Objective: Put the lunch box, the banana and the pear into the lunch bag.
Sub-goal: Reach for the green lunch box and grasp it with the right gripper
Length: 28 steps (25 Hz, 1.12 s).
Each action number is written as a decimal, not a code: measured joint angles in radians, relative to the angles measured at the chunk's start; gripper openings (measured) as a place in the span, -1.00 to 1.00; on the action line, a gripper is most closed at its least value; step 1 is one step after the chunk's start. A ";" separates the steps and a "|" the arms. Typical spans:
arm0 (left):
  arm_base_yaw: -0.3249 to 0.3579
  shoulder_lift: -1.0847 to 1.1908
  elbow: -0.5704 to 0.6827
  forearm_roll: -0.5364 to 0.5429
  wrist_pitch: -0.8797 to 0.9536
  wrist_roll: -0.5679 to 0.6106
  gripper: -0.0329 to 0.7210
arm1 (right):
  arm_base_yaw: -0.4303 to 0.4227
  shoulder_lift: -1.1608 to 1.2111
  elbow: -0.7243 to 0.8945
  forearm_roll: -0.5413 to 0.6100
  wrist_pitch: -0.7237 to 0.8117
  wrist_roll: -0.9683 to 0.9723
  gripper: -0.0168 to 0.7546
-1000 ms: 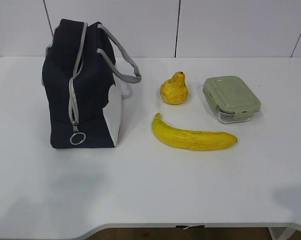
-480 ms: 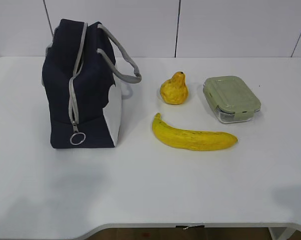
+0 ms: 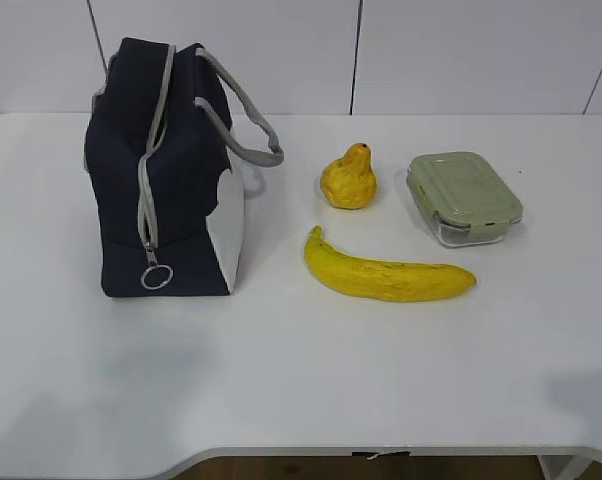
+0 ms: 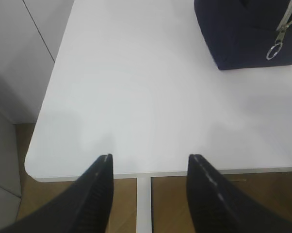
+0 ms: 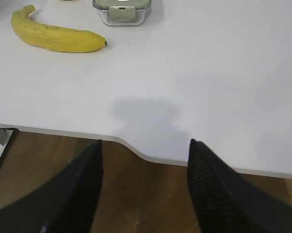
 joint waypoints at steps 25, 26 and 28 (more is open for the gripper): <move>0.000 0.000 0.000 0.000 0.000 0.000 0.07 | 0.000 0.571 -0.152 0.017 -0.502 0.042 0.21; 0.000 0.000 0.000 0.000 0.000 0.000 0.07 | 0.000 0.620 -0.174 0.017 -0.509 0.045 0.21; 0.000 0.000 0.000 0.000 0.000 0.000 0.07 | 0.000 0.709 -0.223 0.017 -0.514 0.062 0.21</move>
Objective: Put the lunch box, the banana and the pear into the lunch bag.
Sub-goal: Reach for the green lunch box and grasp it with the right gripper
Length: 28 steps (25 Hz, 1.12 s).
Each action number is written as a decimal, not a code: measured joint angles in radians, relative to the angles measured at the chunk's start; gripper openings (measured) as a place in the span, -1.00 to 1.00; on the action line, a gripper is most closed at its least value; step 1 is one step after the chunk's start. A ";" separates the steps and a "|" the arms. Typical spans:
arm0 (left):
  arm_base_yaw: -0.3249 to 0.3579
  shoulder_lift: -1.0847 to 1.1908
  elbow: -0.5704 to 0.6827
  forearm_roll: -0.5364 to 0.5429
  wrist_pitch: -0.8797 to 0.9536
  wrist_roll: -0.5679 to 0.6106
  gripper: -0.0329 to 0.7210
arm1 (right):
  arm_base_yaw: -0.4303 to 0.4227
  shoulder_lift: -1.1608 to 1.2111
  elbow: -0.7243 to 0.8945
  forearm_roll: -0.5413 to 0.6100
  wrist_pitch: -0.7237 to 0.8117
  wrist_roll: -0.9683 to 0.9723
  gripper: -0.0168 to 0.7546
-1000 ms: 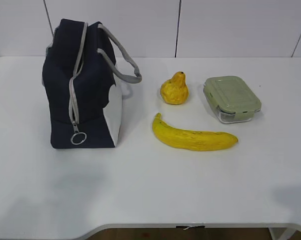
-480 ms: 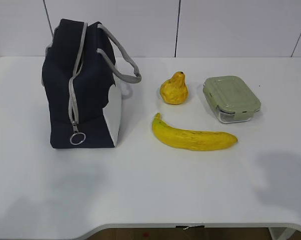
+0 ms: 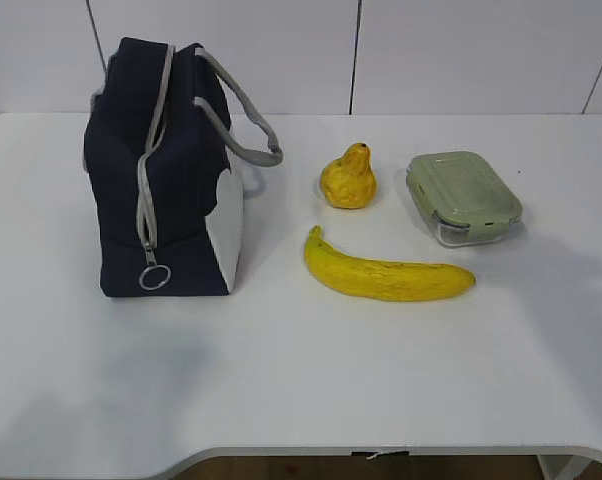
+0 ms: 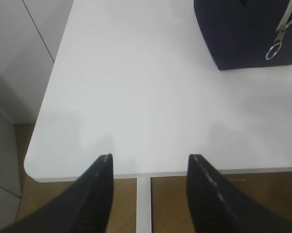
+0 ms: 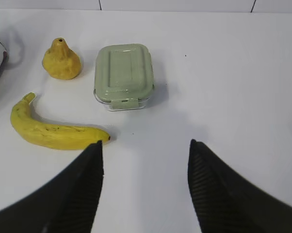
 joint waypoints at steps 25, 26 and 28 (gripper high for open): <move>0.000 0.000 0.000 0.000 0.000 0.000 0.07 | -0.045 0.977 -0.821 0.318 0.295 -0.165 0.21; 0.000 0.000 0.000 0.000 0.000 0.000 0.07 | -0.060 1.012 -0.862 0.354 0.331 -0.189 0.21; 0.000 0.000 0.000 0.000 0.000 0.000 0.07 | -0.090 1.075 -0.935 0.419 0.400 -0.236 0.21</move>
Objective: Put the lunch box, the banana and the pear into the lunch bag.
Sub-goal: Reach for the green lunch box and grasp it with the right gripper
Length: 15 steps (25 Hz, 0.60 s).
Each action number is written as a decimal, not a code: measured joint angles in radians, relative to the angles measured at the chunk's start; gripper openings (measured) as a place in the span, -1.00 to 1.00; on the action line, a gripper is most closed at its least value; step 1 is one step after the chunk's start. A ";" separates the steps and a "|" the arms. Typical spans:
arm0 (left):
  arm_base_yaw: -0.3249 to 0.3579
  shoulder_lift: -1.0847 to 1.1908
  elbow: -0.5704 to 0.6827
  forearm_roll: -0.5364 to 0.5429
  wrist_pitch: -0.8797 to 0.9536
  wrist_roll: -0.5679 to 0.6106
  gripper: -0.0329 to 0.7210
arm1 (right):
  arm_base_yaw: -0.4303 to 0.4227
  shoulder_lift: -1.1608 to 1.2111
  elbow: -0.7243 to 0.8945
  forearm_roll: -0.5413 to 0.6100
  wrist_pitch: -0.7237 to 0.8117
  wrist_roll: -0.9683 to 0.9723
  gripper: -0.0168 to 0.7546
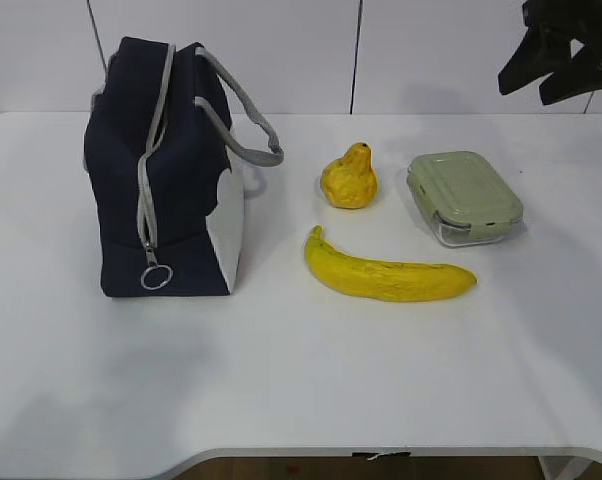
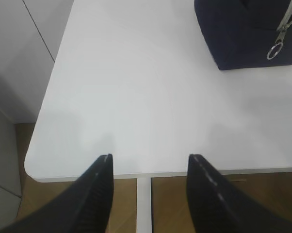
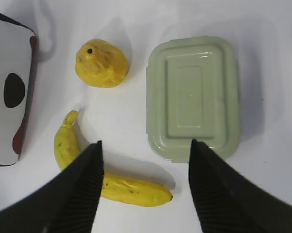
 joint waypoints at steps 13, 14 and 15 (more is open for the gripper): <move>0.000 0.000 0.000 0.000 0.000 0.000 0.07 | -0.210 0.413 -0.280 0.344 0.184 -0.290 0.21; 0.000 0.000 0.000 0.000 0.000 0.000 0.07 | -0.222 0.437 -0.285 0.353 0.184 -0.307 0.22; 0.000 0.000 0.000 0.000 0.000 0.000 0.07 | -0.233 0.458 -0.287 0.356 0.184 -0.320 0.23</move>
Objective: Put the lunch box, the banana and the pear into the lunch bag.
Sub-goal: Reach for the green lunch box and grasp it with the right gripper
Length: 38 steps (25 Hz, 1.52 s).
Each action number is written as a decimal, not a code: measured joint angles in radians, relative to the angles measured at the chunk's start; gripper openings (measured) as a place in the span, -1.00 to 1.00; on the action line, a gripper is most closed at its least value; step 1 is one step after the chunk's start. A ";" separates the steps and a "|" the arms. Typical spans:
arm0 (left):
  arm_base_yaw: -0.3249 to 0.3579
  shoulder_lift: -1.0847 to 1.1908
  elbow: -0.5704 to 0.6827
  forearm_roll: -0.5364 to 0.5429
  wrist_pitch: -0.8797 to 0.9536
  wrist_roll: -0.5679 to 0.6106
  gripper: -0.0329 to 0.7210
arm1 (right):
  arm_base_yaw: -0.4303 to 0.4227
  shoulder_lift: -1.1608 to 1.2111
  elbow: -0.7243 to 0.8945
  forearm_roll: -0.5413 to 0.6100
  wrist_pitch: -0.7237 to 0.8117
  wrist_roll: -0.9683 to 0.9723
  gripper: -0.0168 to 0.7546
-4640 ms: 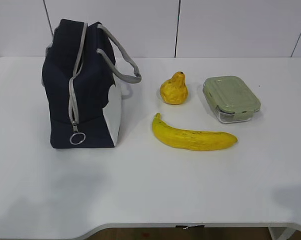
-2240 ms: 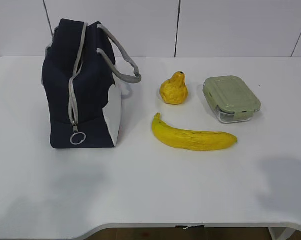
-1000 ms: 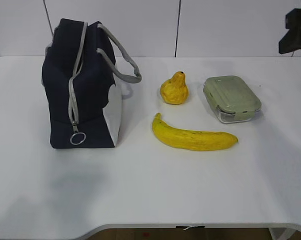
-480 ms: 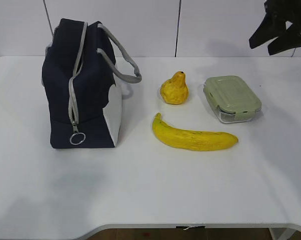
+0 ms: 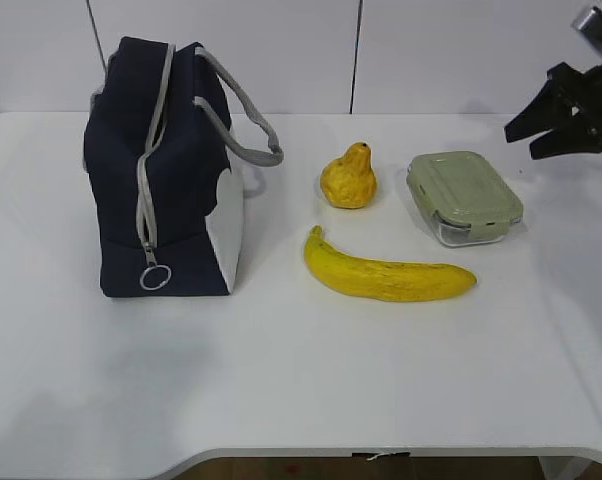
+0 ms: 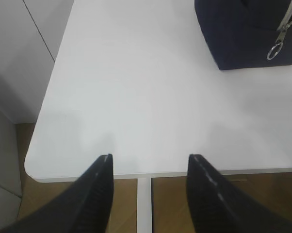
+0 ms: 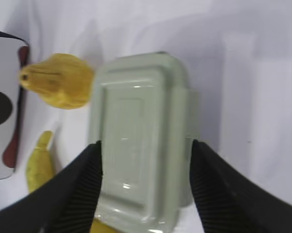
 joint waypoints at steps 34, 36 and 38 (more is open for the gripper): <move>0.000 0.000 0.000 0.017 0.000 0.000 0.07 | -0.026 0.148 -0.013 0.128 -0.006 -0.143 0.58; 0.000 0.000 0.000 0.017 0.000 0.000 0.07 | -0.026 0.148 -0.013 0.130 -0.006 -0.144 0.58; 0.000 0.000 0.000 0.019 0.000 0.000 0.07 | -0.026 0.148 -0.013 0.132 -0.006 -0.144 0.58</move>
